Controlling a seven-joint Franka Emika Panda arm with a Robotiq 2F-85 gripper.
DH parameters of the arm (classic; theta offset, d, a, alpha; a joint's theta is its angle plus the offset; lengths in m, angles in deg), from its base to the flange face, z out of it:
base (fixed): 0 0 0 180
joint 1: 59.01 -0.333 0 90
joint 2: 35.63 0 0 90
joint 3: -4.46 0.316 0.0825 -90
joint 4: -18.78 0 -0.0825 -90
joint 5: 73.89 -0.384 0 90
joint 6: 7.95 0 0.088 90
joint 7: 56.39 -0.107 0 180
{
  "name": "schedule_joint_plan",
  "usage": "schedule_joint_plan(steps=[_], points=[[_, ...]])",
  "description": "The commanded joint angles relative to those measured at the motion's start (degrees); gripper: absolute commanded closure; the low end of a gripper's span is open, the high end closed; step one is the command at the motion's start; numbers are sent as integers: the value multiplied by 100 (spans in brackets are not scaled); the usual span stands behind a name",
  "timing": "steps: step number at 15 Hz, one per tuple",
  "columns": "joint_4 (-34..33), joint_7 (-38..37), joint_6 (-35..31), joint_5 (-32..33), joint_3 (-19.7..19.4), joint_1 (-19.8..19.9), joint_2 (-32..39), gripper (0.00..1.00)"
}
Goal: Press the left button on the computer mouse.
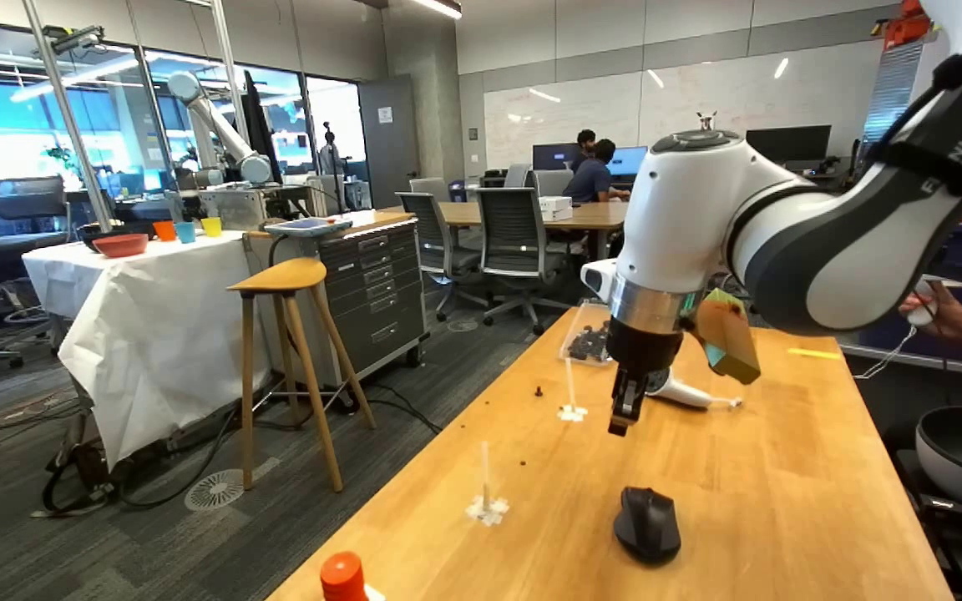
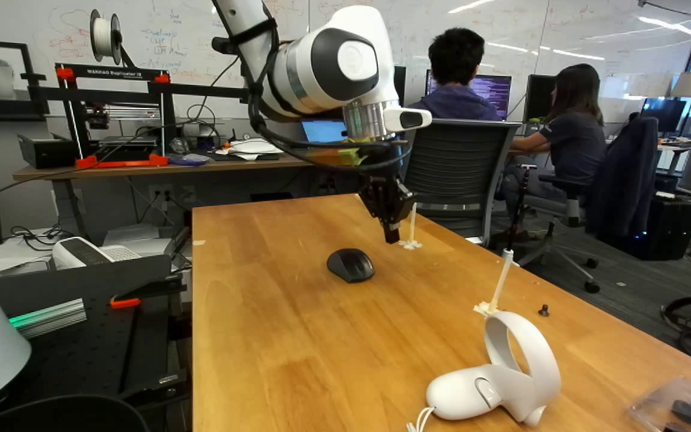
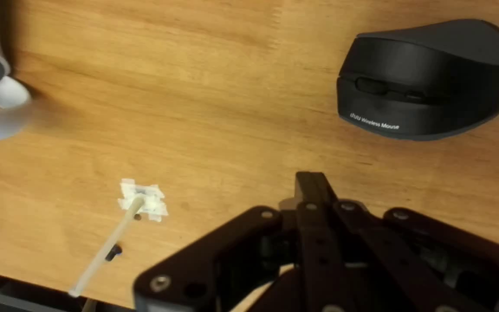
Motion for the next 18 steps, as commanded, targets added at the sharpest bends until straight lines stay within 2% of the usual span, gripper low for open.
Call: schedule_joint_plan(steps=[1,7,13,14,16,18], points=[[105,478,860,-330,97,188,-820,100],[-177,1712,2435,-1208,307,486,-1528,100],[-394,2710,3321,-1994,327,516,-1921,97],[-419,2779,3413,-2042,327,509,-1954,74],[-443,2834,3536,-2039,330,506,-2025,71],[-472,2894,3628,-2032,327,508,-2082,57]])
